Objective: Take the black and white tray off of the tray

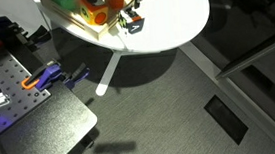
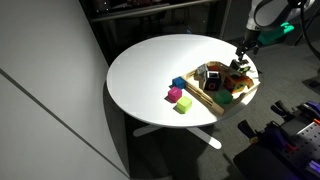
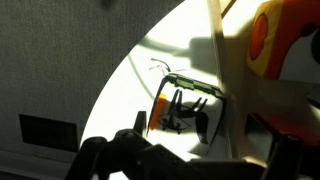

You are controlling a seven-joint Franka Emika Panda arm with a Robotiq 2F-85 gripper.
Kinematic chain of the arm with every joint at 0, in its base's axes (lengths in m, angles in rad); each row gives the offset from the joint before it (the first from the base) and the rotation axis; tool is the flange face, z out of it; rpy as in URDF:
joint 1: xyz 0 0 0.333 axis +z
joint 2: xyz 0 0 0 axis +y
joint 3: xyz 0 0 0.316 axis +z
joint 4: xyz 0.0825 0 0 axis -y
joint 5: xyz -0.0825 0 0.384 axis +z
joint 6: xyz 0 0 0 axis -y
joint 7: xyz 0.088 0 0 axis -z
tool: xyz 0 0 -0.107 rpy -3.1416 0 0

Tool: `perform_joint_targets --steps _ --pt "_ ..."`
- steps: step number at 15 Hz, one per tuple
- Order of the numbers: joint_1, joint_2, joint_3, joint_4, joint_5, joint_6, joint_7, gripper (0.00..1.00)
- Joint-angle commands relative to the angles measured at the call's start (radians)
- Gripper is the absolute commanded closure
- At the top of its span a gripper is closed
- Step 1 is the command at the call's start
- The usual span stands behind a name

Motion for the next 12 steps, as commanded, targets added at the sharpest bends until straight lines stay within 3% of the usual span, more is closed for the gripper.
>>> perform_joint_targets --steps 1,7,12 --pt "-0.023 -0.041 0.059 -0.01 0.112 -0.018 -0.163 0.0" --pt "-0.024 -0.096 0.121 -0.013 0.268 -0.141 -0.381 0.0" --pt "0.001 -0.163 0.105 -0.02 0.228 -0.271 -0.318 0.0"
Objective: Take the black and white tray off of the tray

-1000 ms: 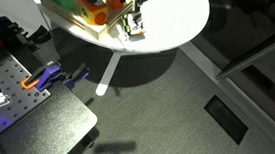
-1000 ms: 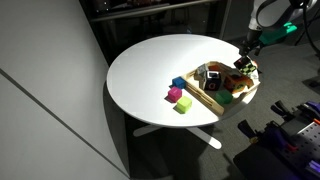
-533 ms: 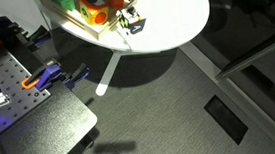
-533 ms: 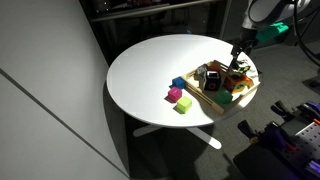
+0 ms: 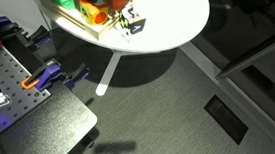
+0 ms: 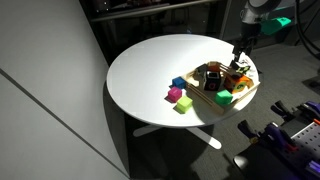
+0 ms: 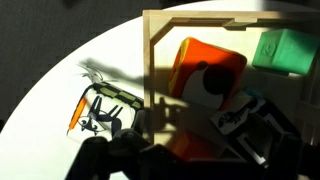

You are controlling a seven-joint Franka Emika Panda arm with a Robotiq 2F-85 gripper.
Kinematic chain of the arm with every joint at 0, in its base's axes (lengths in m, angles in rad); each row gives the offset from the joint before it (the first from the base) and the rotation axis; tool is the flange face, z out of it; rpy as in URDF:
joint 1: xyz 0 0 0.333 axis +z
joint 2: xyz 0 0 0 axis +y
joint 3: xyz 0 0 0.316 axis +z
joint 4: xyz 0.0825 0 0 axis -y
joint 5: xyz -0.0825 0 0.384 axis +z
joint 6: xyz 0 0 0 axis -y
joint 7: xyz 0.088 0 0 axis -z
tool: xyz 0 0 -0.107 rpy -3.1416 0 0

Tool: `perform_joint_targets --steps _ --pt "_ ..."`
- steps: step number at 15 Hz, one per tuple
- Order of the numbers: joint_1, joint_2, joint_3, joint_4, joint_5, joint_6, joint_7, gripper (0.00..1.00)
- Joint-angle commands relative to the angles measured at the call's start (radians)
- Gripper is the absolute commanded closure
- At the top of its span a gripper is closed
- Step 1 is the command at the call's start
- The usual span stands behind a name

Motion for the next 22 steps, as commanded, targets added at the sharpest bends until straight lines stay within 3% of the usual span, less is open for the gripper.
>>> perform_joint_targets --steps 1,11,22 --pt "0.011 -0.077 -0.007 -0.02 -0.023 -0.085 0.037 0.0" --pt "0.049 -0.221 0.008 -0.036 -0.035 -0.355 0.042 0.0" --pt "0.092 -0.419 0.05 -0.14 -0.093 -0.278 0.162 0.0"
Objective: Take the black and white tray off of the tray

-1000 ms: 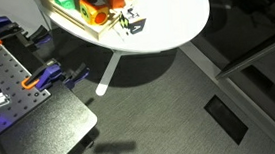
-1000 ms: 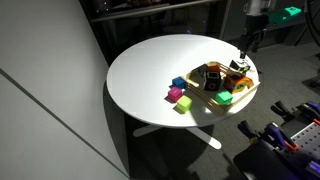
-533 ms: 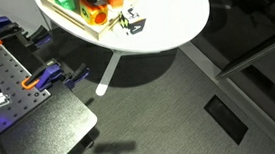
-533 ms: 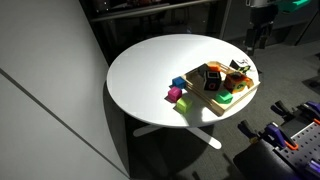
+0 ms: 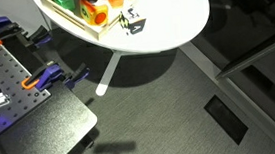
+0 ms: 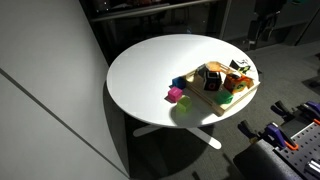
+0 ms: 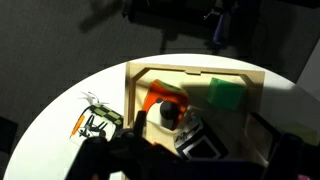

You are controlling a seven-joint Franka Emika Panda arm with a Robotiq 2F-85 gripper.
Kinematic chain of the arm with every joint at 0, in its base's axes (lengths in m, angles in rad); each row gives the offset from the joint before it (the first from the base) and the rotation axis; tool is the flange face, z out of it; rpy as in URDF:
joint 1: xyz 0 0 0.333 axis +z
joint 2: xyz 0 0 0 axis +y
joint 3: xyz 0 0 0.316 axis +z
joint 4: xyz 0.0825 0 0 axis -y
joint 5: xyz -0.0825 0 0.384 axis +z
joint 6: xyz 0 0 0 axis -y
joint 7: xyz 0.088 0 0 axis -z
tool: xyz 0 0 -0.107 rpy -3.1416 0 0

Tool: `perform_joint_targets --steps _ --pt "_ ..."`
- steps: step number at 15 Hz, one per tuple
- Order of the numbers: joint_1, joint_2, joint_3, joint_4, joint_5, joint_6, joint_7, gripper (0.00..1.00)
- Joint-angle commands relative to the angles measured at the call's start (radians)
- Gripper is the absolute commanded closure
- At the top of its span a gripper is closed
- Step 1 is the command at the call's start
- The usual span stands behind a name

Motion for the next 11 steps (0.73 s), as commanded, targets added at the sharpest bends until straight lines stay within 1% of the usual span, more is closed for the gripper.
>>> perform_joint_targets --steps 1,6,7,11 --pt "0.006 -0.088 0.014 -0.066 -0.025 0.066 0.066 0.0" --pt "0.007 -0.139 0.022 -0.122 -0.018 0.168 0.087 0.0" --pt "0.009 -0.096 0.014 -0.083 -0.002 0.13 0.061 0.0" --pt "0.009 -0.093 0.014 -0.09 -0.002 0.136 0.061 0.0"
